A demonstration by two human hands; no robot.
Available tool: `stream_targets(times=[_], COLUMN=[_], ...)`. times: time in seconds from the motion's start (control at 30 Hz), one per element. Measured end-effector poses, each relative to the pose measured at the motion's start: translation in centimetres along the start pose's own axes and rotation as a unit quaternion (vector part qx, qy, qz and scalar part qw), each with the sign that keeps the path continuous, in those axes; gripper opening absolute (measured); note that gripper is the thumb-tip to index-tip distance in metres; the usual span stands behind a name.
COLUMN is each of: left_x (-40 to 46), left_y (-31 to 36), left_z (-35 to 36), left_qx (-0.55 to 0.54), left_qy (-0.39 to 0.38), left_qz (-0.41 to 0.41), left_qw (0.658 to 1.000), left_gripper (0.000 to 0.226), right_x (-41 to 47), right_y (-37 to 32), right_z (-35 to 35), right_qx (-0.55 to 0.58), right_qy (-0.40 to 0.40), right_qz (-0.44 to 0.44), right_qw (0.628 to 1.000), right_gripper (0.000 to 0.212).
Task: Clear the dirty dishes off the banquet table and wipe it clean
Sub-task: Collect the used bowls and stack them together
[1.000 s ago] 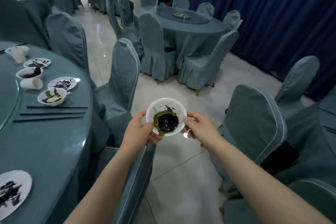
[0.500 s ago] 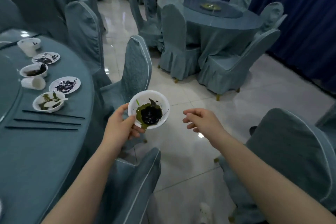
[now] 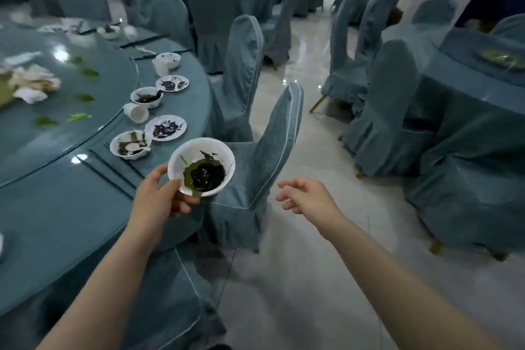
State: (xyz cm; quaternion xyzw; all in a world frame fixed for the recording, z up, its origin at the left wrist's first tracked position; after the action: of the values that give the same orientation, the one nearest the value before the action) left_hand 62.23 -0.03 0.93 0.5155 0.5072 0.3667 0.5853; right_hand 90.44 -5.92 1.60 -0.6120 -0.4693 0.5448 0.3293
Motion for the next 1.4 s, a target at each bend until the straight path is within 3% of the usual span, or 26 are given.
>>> stream_targets(times=[0.43, 0.67, 0.97, 1.17, 1.33, 1.4], left_x=[5.2, 7.3, 5.5, 4.8, 6.7, 7.7], left_y=[-1.7, -2.5, -4.9, -6.2, -6.4, -6.8], left_z=[-8.3, -13.1, -15.9, -16.7, -17.1, -17.2], left_qx=[-0.076, -0.142, -0.181, -0.204, -0.218, -0.217], left_qy=[0.187, 0.264, 0.361, 0.439, 0.477, 0.481], left_qz=[-0.023, -0.014, -0.033, -0.05, -0.078, -0.09], left_qw=[0.979, 0.954, 0.914, 0.874, 0.848, 0.845], left_gripper=[0.031, 0.032, 0.032, 0.03, 0.032, 0.031], right_x=[18.3, 26.6, 32.8, 38.0, 41.2, 42.0], right_y=[-5.1, -8.2, -7.1, -6.7, -6.6, -6.2], right_z=[3.1, 7.7, 16.3, 22.1, 26.4, 27.5], right_qx=[-0.102, -0.136, -0.203, -0.228, -0.312, -0.311], right_qy=[-0.137, -0.2, -0.302, -0.348, -0.413, -0.434], right_qz=[-0.023, -0.023, 0.002, 0.037, 0.035, 0.041], right_qw=[0.985, 0.97, 0.931, 0.908, 0.855, 0.844], right_gripper=[0.015, 0.015, 0.003, 0.029, 0.051, 0.049])
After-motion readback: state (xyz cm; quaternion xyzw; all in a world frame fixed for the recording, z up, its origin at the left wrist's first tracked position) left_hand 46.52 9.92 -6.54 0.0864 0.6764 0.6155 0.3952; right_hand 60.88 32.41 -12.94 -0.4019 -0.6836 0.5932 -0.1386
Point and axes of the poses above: each hand's wrist, its own x-axis towards the middle knuckle, its own z-axis out of the palm, y = z × x, the point moved 7 cm from there along x, towards the middle knuckle, and after that the axes turned 15 degrees about -y, right-handed, at the moved point
